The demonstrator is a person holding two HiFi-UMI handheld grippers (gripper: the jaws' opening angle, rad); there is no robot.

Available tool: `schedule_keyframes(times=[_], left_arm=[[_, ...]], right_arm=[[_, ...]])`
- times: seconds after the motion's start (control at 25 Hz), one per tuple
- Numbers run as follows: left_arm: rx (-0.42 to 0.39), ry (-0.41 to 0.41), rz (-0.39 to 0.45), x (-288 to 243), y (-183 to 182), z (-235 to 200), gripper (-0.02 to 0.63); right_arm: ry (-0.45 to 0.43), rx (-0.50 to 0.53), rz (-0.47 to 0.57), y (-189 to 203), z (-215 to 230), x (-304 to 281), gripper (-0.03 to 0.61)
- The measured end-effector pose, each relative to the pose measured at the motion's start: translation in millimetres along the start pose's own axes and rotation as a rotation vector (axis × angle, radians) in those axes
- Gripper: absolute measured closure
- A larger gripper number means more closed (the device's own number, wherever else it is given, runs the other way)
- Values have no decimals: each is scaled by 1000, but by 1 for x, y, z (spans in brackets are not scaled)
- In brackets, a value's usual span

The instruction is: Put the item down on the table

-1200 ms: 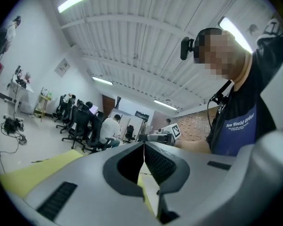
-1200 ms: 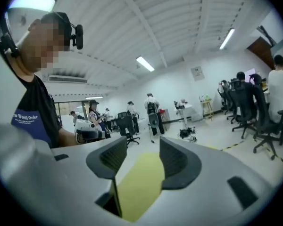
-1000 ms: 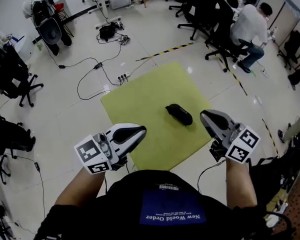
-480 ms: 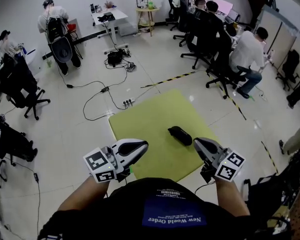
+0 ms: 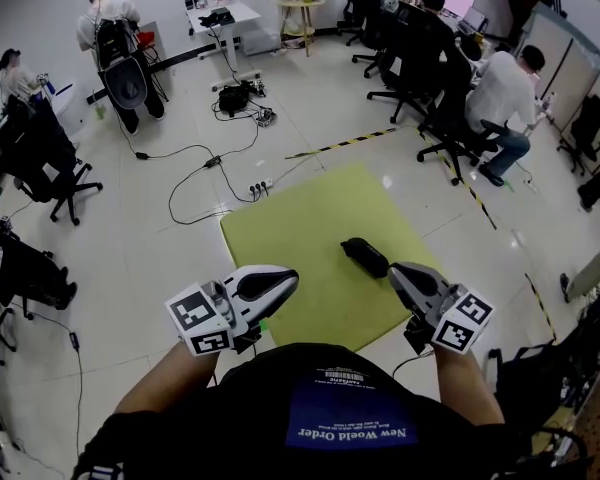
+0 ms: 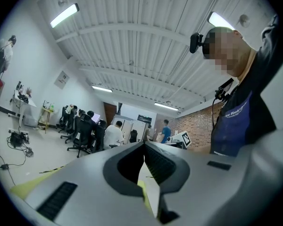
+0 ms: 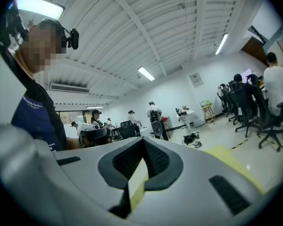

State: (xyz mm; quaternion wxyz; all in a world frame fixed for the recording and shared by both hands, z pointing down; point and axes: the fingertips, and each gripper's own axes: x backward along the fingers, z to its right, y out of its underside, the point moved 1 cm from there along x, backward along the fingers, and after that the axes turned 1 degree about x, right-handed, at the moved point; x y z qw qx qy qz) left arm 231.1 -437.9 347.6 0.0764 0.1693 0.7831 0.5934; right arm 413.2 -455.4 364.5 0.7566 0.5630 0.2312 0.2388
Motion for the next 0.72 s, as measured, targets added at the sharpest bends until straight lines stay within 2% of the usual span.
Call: schedule_keyframes(times=[0.72], left_arm=[[-2, -12, 7, 1, 0, -5, 610]], right_arm=[[-18, 31, -29, 3, 0, -9, 591]])
